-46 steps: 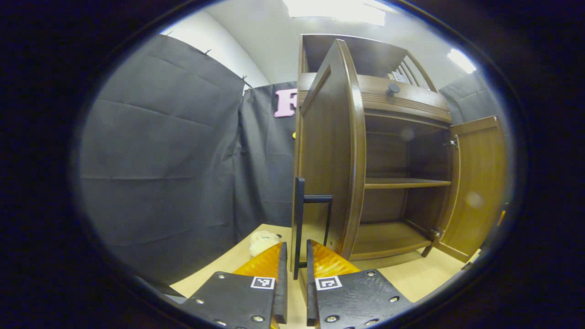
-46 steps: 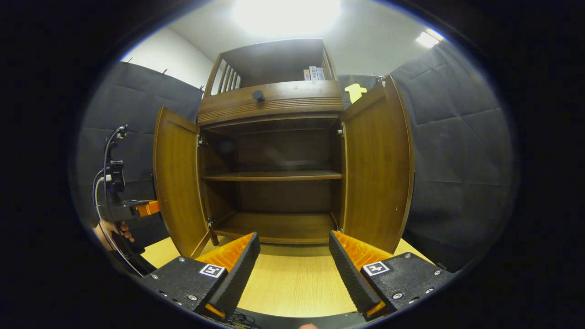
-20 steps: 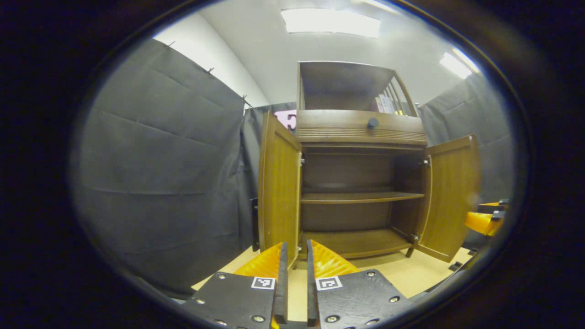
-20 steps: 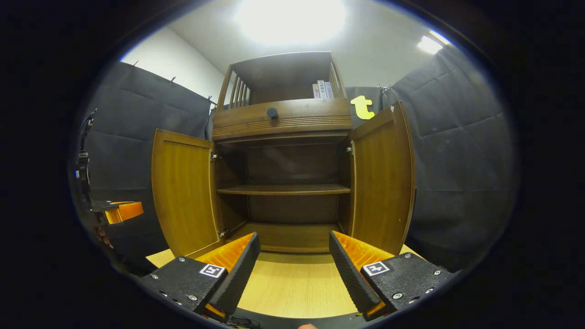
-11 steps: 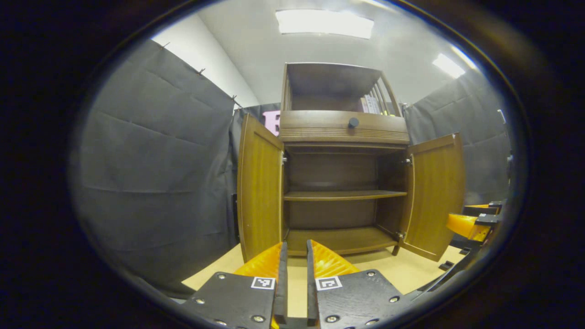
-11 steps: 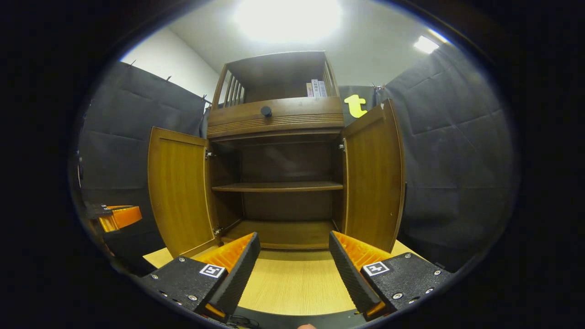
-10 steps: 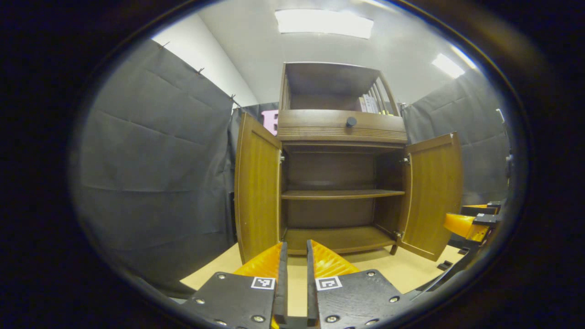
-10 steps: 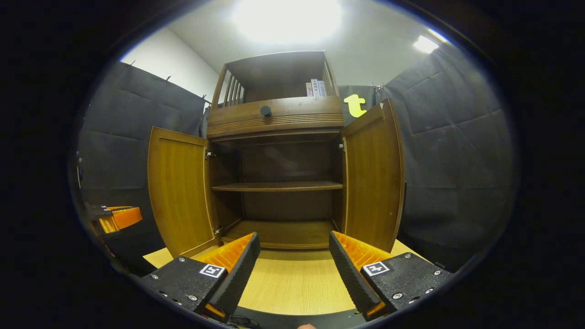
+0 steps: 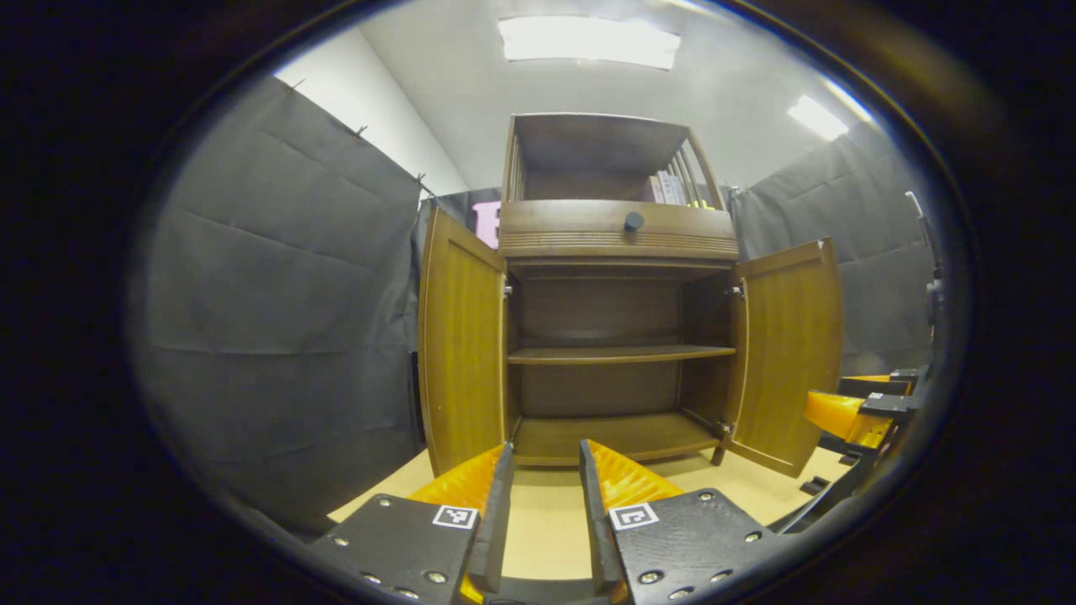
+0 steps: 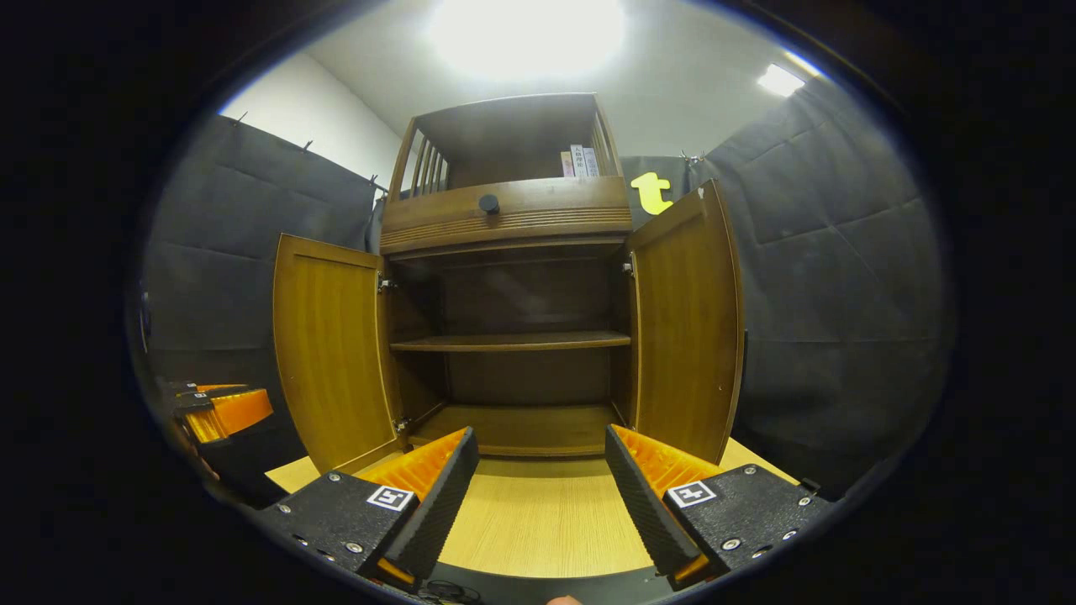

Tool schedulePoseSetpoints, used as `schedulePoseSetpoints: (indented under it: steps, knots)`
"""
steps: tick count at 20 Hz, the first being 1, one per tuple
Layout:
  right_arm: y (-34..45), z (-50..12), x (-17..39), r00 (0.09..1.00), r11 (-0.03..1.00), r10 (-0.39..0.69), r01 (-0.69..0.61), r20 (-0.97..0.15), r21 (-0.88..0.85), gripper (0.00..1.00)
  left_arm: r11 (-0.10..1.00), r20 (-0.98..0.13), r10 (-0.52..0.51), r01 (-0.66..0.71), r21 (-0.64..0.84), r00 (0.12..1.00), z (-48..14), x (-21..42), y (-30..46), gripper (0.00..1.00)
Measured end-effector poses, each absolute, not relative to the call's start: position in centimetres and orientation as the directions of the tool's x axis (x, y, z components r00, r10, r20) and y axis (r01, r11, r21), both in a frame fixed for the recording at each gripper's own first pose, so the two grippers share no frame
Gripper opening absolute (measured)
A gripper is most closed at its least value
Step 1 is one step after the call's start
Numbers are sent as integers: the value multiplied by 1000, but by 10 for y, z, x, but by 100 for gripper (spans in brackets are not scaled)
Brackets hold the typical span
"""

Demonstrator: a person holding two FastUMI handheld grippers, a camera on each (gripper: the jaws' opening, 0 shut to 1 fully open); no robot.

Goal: Open the right door of the double-door shoe cabinet with the right hand, and open the left door with the left hand.

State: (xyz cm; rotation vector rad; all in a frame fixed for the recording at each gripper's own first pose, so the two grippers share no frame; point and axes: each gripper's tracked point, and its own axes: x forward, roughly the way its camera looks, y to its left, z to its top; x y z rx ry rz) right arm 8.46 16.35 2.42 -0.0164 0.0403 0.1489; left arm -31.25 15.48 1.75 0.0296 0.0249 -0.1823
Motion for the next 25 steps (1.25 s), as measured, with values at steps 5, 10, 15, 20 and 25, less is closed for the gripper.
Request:
schedulePoseSetpoints:
  steps: [5, 10, 15, 20, 25]
  knots:
    - [166, 27, 88, 988, 989, 148, -149, -38, -22, 94, 988, -28, -151, 151, 31, 988, 15, -311, 161, 93]
    - [170, 28, 92, 989, 989, 146, -147, -33, -19, 94, 986, -11, -157, 157, 55, 988, 17, -309, 161, 93]
    - [172, 31, 97, 990, 990, 140, -141, -26, -19, 94, 984, 0, -163, 163, 68, 987, 21, -299, 156, 81]
    - [170, 30, 99, 991, 992, 129, -129, -27, -16, 94, 985, -9, -161, 161, 64, 987, 16, -297, 158, 81]
    - [172, 31, 101, 992, 992, 125, -126, -23, -17, 94, 987, -18, -148, 149, 55, 989, 14, -295, 163, 81]
